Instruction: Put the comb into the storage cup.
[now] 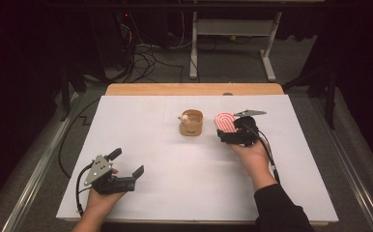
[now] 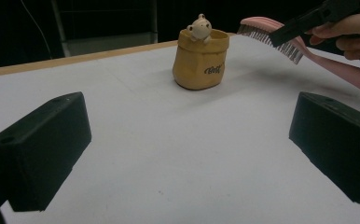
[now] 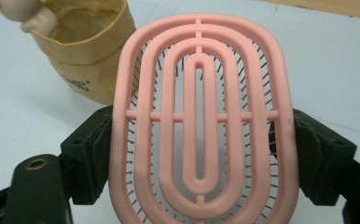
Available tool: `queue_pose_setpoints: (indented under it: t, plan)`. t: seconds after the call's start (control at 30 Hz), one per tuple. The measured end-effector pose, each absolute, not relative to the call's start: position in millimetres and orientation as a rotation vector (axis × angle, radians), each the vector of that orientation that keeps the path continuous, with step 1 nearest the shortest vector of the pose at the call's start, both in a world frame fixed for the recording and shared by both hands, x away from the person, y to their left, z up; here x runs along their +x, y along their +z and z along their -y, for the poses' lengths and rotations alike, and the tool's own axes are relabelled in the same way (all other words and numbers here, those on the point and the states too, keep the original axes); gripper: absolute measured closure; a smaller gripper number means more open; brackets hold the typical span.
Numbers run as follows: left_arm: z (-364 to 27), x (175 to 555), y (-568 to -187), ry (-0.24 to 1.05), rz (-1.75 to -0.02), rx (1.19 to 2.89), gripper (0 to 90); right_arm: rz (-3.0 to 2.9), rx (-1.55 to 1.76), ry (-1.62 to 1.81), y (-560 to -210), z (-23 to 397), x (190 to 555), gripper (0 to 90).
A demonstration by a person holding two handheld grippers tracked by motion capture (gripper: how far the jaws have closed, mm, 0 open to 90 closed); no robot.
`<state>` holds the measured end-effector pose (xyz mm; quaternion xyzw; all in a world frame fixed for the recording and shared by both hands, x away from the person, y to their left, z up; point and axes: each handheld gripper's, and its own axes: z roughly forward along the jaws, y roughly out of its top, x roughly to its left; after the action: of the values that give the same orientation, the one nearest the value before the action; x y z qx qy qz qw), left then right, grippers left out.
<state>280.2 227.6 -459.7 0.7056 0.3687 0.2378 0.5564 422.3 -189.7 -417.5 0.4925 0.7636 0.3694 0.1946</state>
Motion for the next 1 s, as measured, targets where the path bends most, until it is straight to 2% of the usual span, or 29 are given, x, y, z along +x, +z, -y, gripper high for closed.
queue_pose_setpoints:
  t: [0.43,1.0]
  plan:
    - [-226.9,280.1,-460.6,0.563,-0.88,1.671,0.0,-2.03,1.292,1.245,-413.0,208.1,383.7,20.3]
    - [-227.4,278.8,-461.6,0.558,-0.891,1.68,0.0,-1.936,1.228,1.424,-412.8,220.2,355.8,20.4]
